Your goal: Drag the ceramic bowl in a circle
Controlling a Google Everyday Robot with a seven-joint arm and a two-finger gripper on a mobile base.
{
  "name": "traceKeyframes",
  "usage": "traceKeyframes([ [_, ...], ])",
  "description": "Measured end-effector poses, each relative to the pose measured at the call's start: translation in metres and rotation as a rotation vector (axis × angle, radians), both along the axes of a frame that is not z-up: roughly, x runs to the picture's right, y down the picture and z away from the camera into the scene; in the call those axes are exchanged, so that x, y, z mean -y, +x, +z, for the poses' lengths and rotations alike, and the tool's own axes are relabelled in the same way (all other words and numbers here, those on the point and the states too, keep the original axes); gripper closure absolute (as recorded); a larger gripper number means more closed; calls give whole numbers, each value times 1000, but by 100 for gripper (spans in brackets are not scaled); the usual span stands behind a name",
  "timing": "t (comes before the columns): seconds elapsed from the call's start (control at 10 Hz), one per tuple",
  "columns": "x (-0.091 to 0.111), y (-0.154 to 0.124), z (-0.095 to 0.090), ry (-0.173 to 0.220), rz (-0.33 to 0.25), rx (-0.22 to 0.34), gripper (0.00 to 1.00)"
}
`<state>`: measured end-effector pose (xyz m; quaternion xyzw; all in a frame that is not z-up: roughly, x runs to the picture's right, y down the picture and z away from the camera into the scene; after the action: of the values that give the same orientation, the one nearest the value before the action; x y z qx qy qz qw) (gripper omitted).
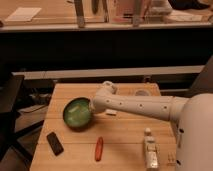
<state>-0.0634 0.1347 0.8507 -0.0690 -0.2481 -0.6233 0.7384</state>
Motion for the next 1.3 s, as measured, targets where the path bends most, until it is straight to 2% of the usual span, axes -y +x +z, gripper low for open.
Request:
traceKeyframes([
  [0.7,1,-8,2,5,-14,13,97],
  [1.3,1,5,4,6,-10,14,97],
])
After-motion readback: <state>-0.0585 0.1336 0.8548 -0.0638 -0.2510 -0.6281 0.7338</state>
